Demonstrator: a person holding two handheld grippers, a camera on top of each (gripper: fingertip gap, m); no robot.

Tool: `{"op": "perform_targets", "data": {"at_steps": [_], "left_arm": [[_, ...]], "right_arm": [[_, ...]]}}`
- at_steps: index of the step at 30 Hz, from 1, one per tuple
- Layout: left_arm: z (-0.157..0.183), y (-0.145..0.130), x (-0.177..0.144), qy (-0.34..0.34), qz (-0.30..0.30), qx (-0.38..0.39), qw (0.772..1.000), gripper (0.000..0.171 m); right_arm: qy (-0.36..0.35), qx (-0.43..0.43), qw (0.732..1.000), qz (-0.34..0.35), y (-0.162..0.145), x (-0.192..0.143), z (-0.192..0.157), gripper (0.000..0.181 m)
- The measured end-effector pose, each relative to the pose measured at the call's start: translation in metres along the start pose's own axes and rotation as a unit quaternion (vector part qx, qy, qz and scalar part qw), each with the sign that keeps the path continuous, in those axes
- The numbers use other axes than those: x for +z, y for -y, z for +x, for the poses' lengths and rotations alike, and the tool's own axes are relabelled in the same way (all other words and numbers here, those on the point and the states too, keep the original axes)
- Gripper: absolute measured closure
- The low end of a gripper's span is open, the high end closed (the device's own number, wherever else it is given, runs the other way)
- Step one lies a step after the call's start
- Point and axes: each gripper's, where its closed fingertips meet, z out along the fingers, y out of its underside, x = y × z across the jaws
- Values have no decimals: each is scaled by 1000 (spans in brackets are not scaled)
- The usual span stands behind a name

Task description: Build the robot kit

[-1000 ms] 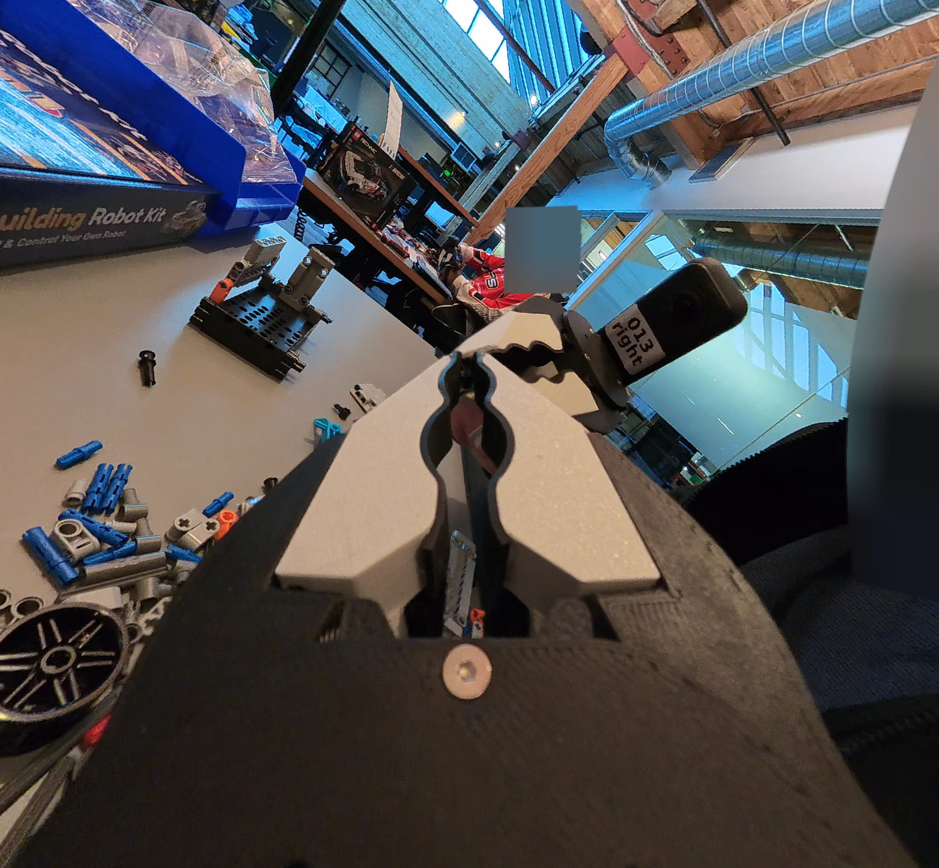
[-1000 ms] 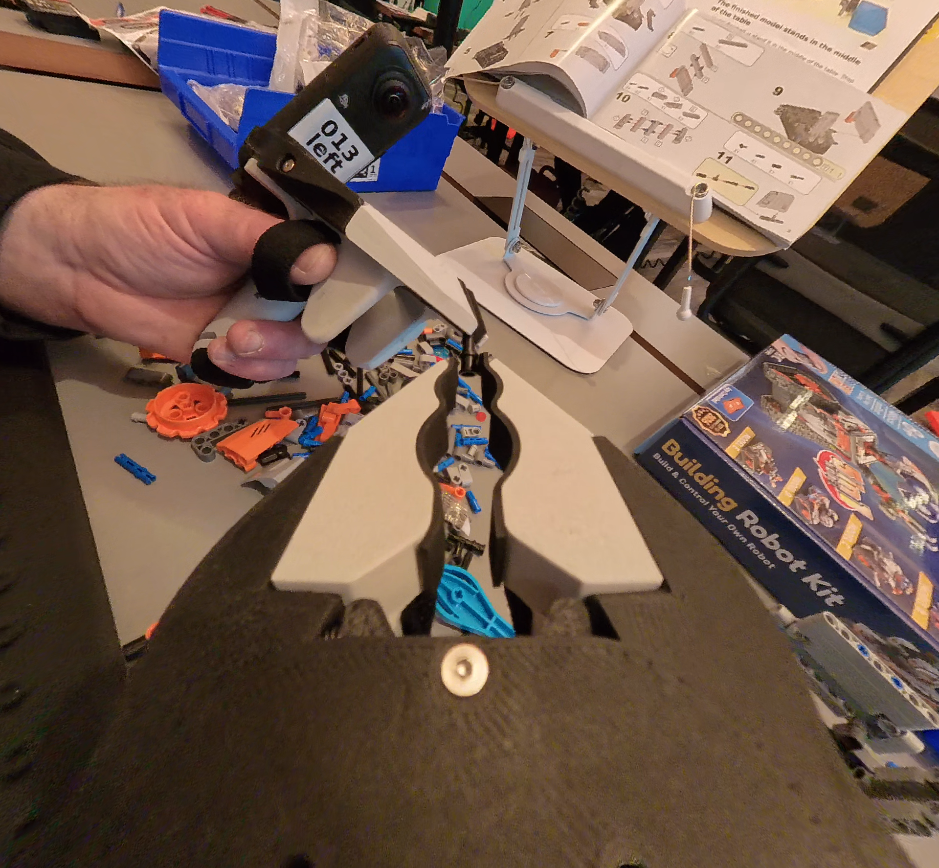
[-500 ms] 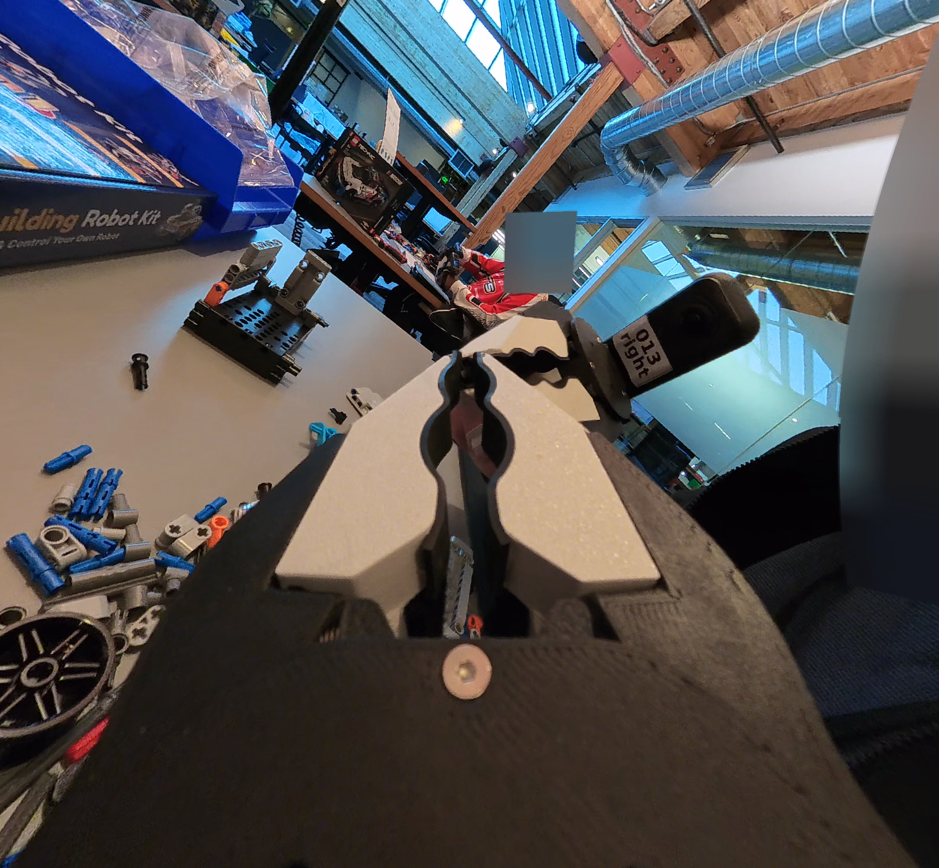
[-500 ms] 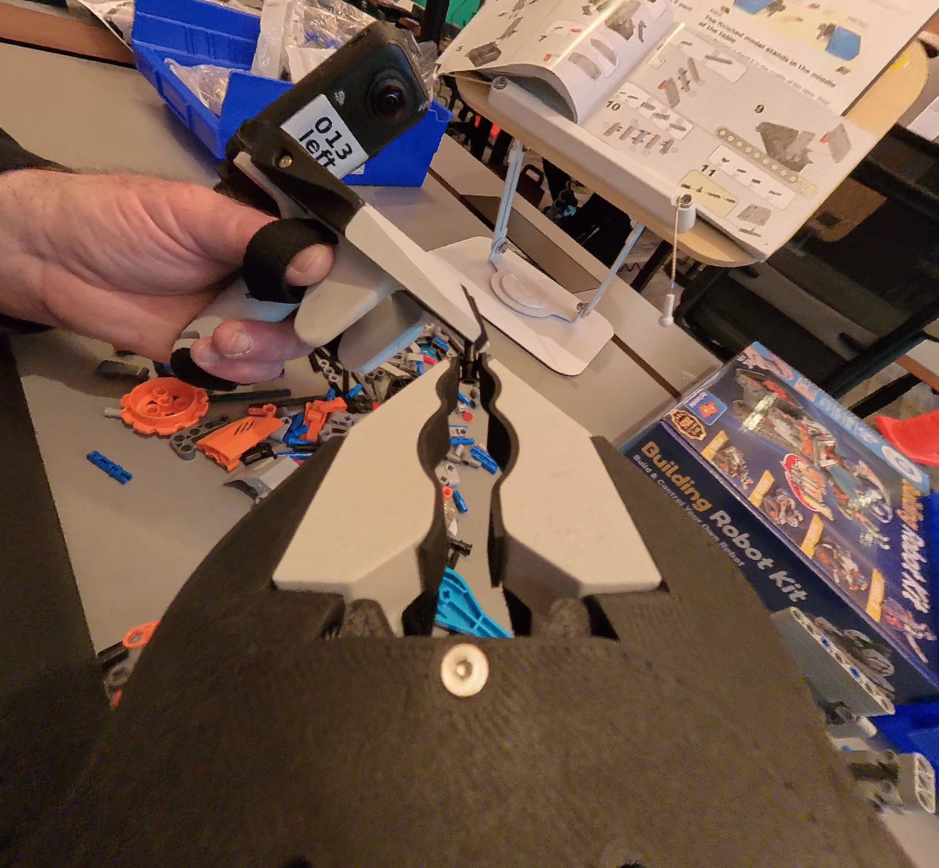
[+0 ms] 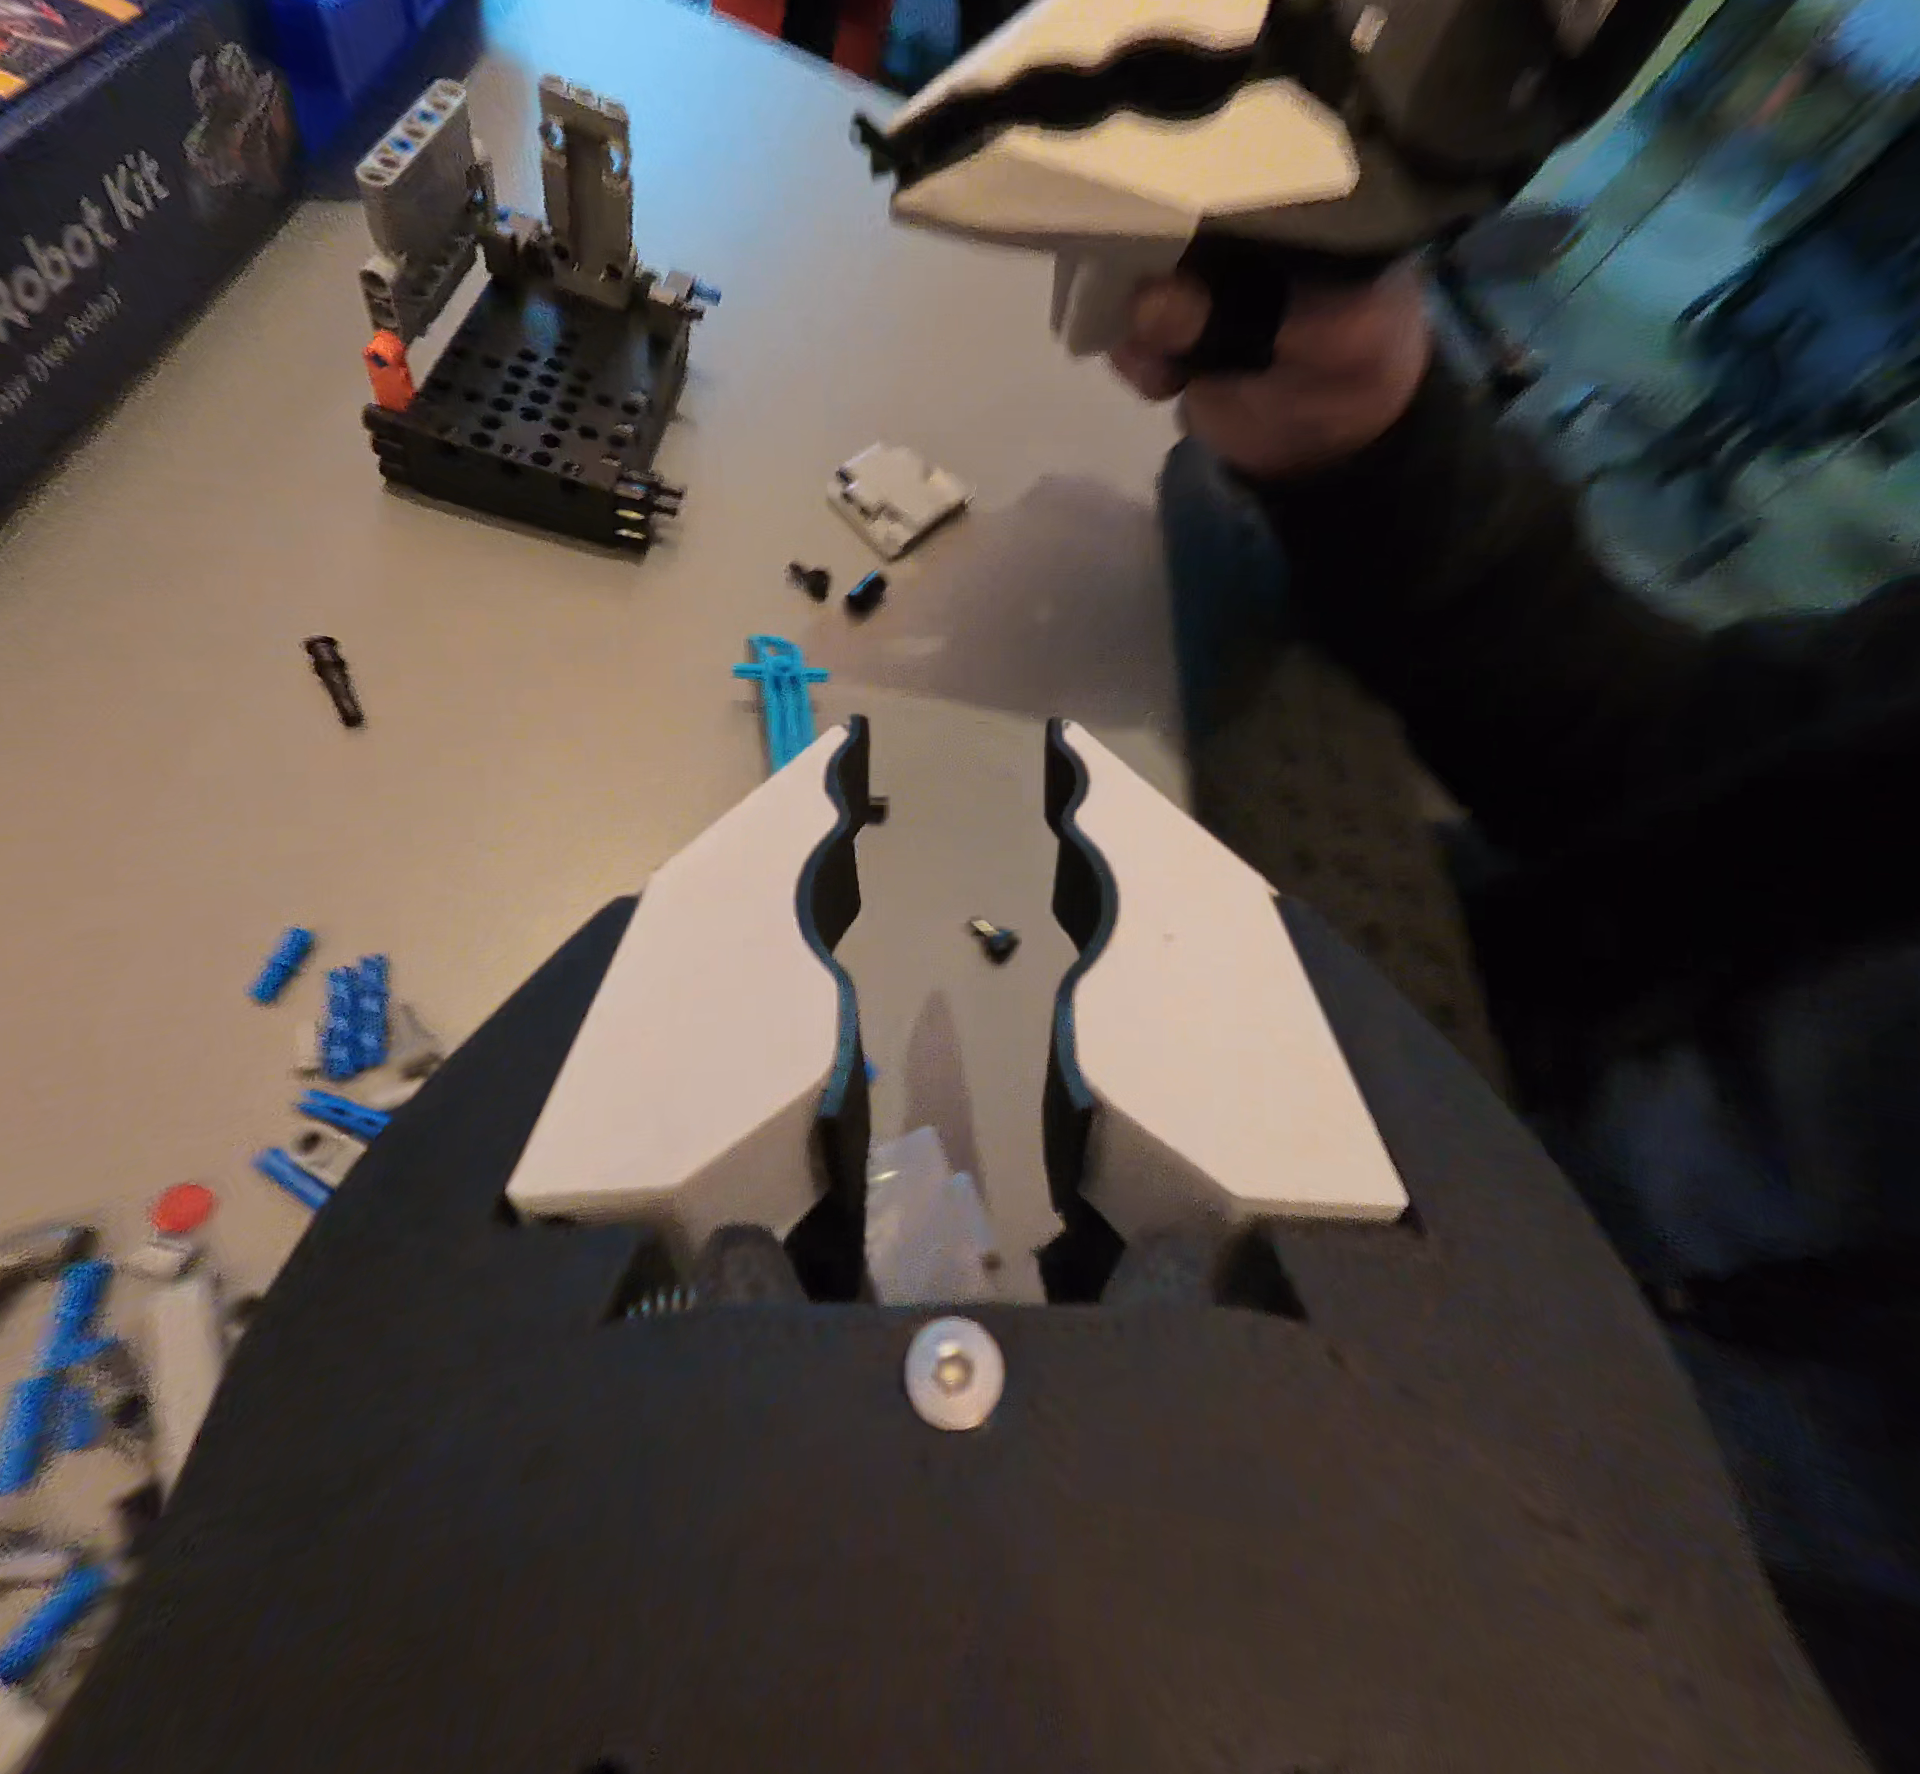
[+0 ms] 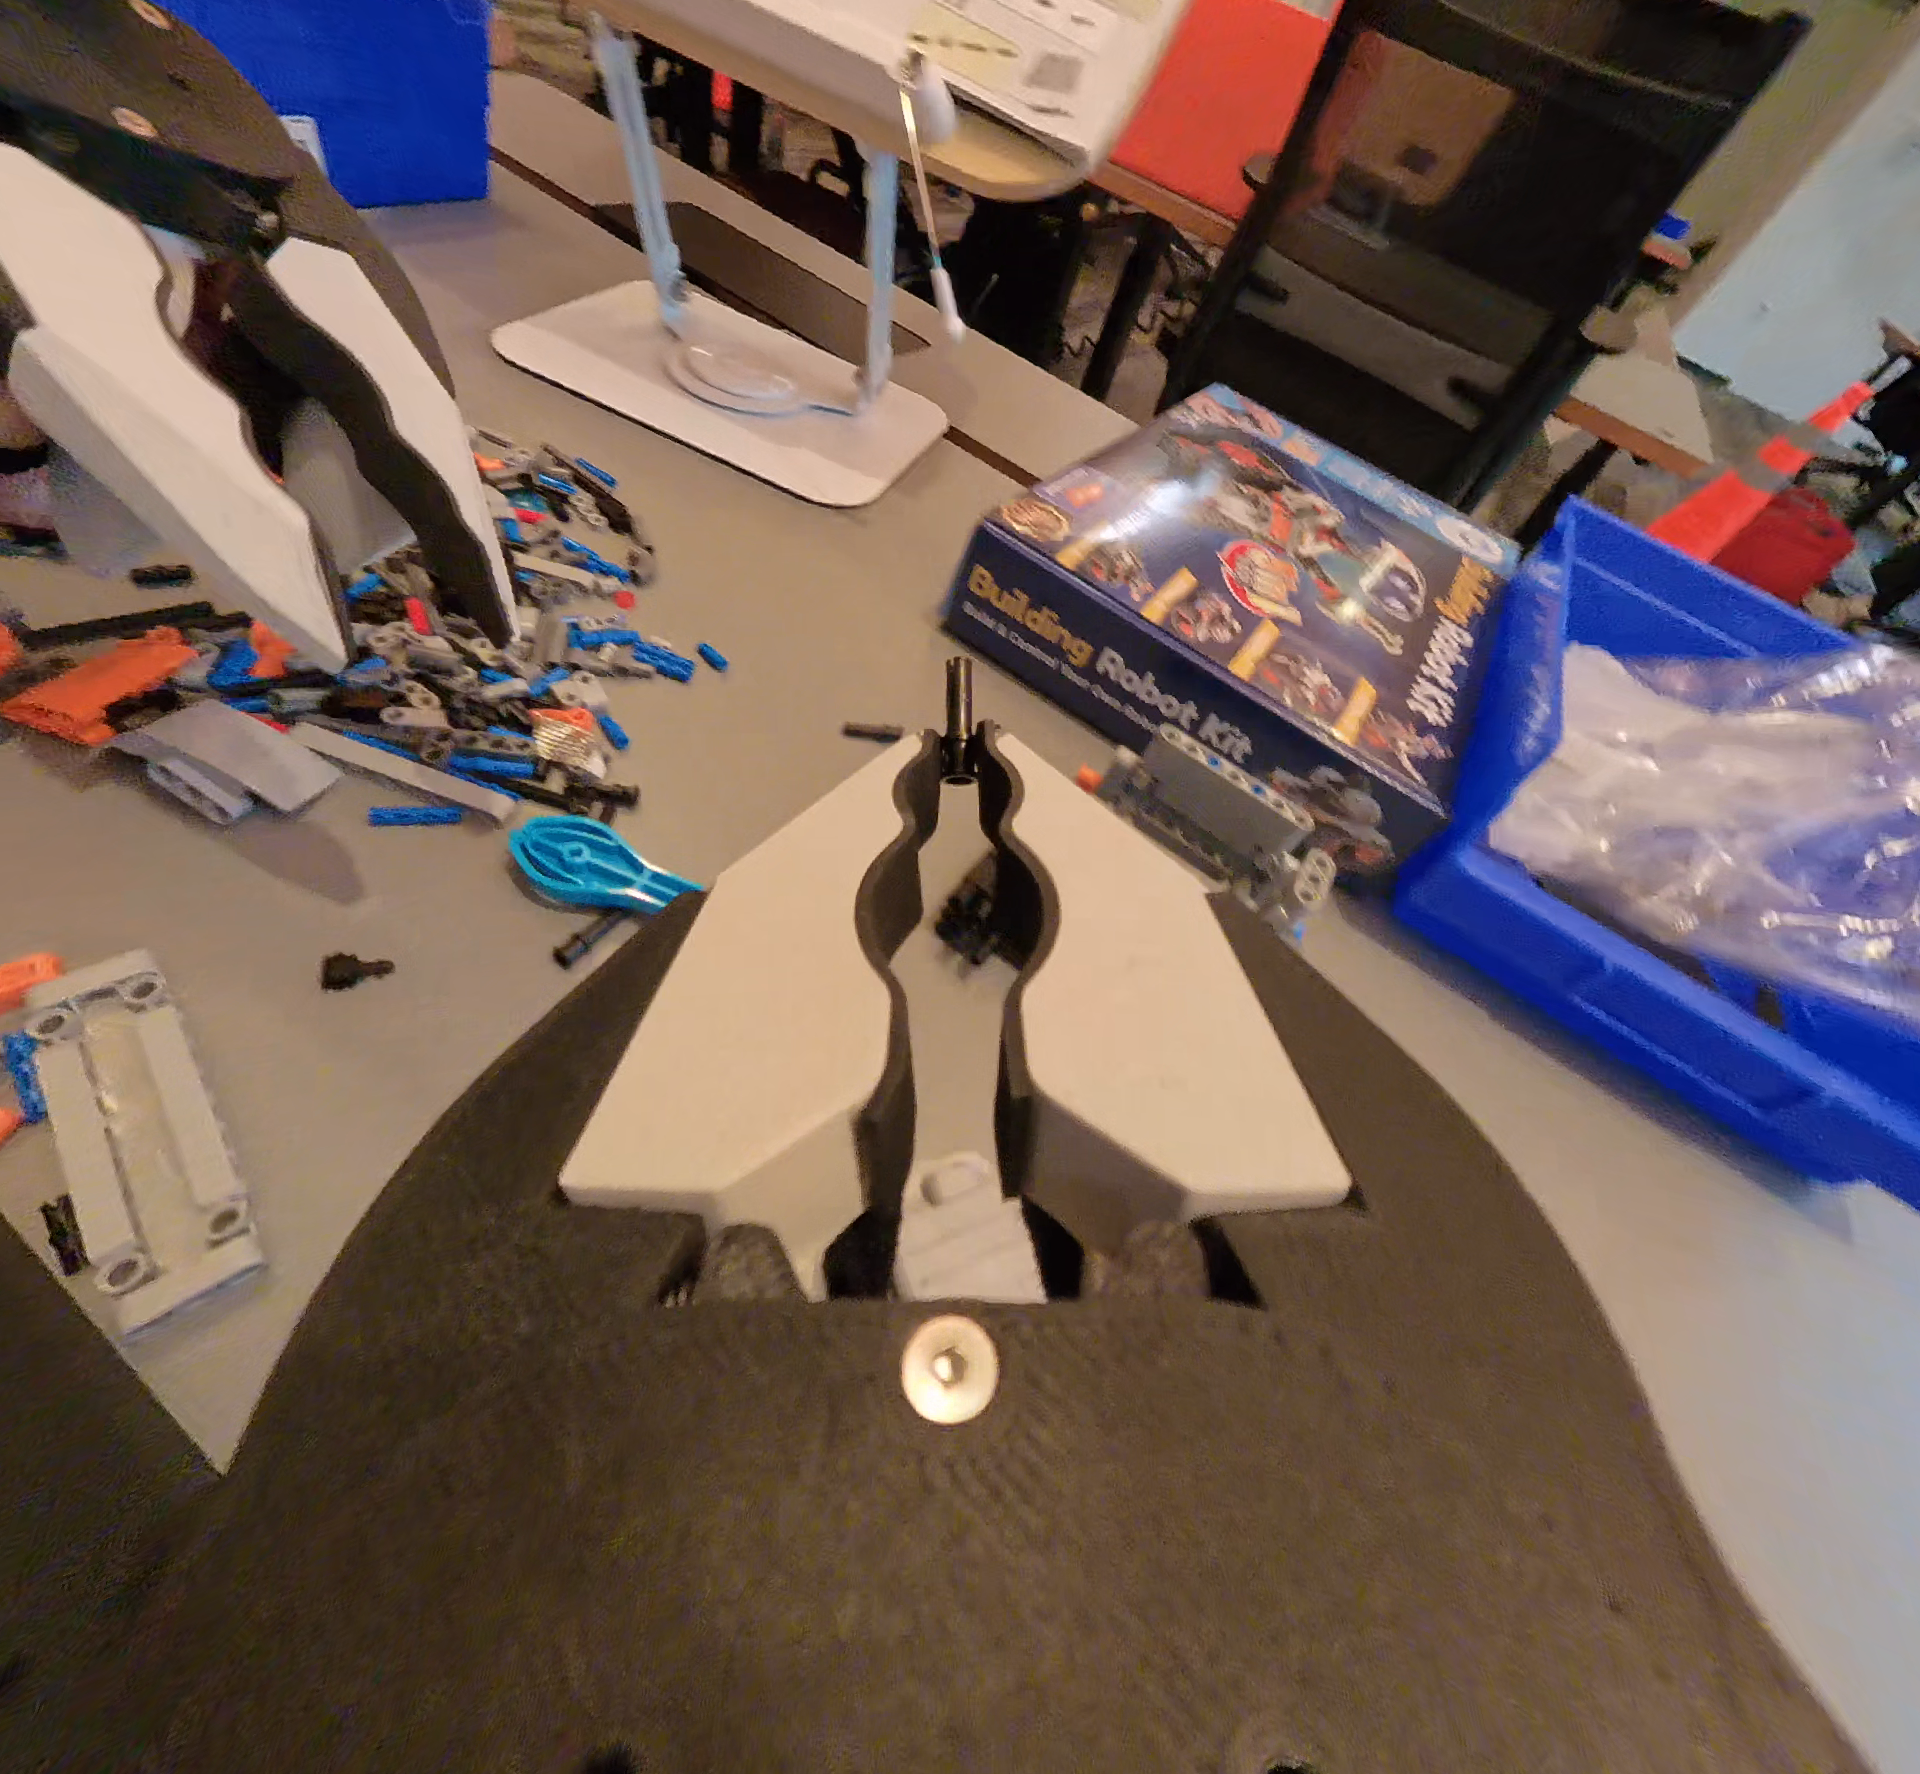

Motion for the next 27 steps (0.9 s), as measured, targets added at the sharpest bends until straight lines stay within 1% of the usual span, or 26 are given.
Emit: {"op": "perform_targets", "data": {"at_steps": [2, 5, 7, 8, 12, 15, 17, 19, 22, 27], "left_arm": [[-8, -1, 14, 32, -40, 58, 997, 142], [-11, 0, 39, 36, -85, 104, 990, 144], [-17, -3, 56, 49, -122, 142, 981, 145], [-20, -2, 64, 56, -130, 162, 977, 147], [-29, 0, 92, 52, -165, 195, 965, 146], [-46, -6, 109, 72, -206, 240, 946, 146], [-42, -8, 119, 46, -210, 245, 946, 147], [-47, -9, 124, 53, -224, 258, 938, 149], [-49, -12, 129, 51, -239, 262, 934, 152], [-49, -15, 135, 38, -244, 251, 936, 156]], "right_arm": [[-2, 18, 1000, -4, -8, -3, 7, 177], [1, 40, 999, -11, -17, -1, 12, 178], [8, 46, 999, -14, -20, 0, 11, 178], [10, 52, 998, -16, -22, 0, 11, 178], [10, 73, 997, -16, -26, 0, 15, 178], [11, 81, 997, -12, -26, -1, 17, 178], [13, 81, 997, -13, -26, -1, 16, 178], [15, 81, 997, -11, -26, -1, 15, 178], [17, 84, 996, -7, -25, -2, 15, 178], [20, 84, 996, -4, -23, -2, 14, 177]]}}
